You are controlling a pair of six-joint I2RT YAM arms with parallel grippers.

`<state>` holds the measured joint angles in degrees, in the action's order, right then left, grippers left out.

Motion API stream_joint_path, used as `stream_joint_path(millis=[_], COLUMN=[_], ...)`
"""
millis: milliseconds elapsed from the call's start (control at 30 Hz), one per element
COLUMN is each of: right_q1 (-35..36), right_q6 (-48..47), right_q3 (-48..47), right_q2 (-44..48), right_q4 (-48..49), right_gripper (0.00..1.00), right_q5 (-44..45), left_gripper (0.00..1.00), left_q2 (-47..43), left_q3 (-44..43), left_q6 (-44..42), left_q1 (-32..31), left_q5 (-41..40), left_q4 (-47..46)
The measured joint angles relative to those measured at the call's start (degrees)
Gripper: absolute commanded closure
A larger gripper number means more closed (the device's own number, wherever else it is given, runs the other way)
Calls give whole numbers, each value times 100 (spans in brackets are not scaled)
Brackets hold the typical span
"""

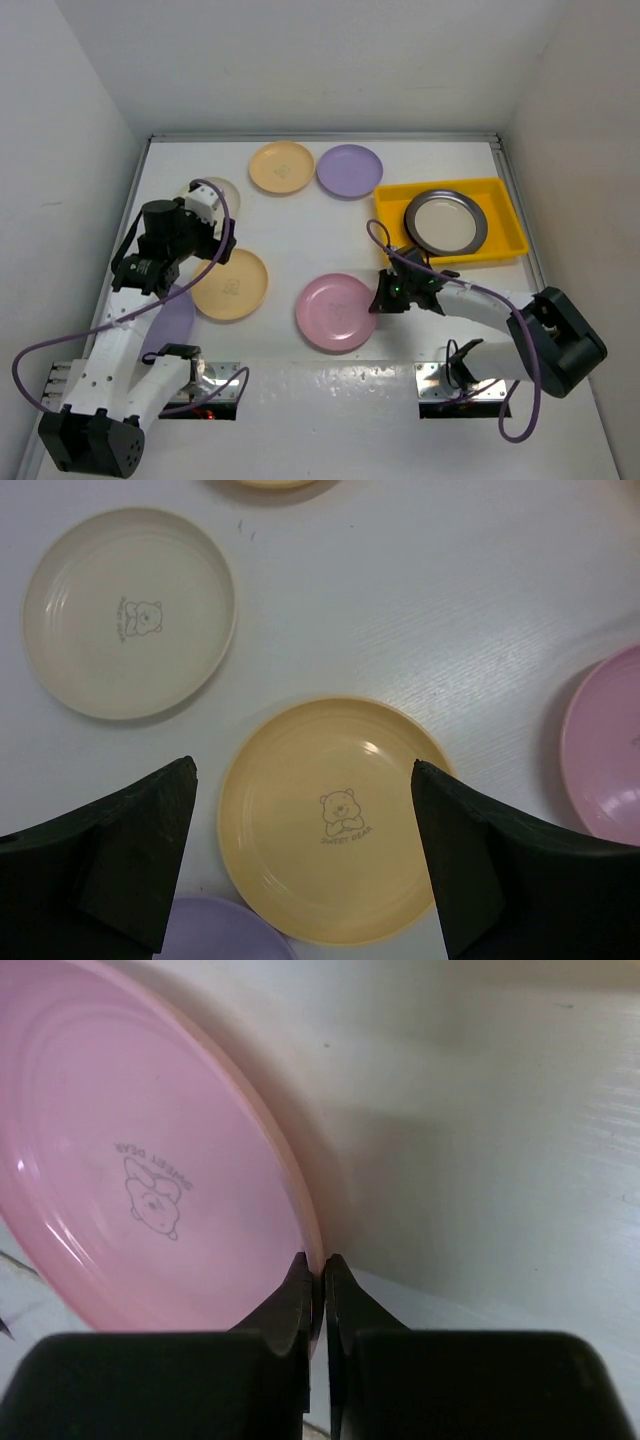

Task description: Place the plates into the plastic bin on the countertop

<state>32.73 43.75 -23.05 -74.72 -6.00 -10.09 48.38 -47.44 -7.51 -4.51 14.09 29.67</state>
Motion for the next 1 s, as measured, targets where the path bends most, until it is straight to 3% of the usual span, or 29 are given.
stream_joint_path(millis=[267, 333, 467, 600, 800, 867, 900, 933, 1000], right_q1=[-116, -737, -2800, -4540, -5403, -5477, -5506, -5530, -5591], right_q6=[-356, -411, -514, -570, -675, -713, -726, -739, -754], right_q3=[-634, -1202, -2247, -2487, -2326, -2334, -2369, -2426, -2544], right_q2=[640, 824, 782, 448, -400, -684, -835, -999, -1259], right_q4=[-824, -973, -1069, -1268, -1591, -1521, -1506, -1499, -1414], right_gripper=[100, 100, 100, 100, 100, 85, 74, 55, 36], right_q5=[-116, -216, -214, -35, 2, -76, -107, -118, -208], left_gripper=[11, 11, 11, 11, 11, 11, 11, 11, 11], left_q2=[-103, -33, 304, 737, 1139, 1329, 1427, 1519, 1657], left_q3=[0, -2, -55, -236, -411, -479, -516, -544, -581], left_q6=[26, 22, 9, -44, -142, -173, -201, -229, -258], left_q1=[0, 0, 0, 0, 0, 0, 0, 2, 2], left_q5=[-31, -37, -63, -85, -61, -59, -57, -59, -57], left_q4=[76, 74, 103, 127, 90, 33, 15, -20, -72])
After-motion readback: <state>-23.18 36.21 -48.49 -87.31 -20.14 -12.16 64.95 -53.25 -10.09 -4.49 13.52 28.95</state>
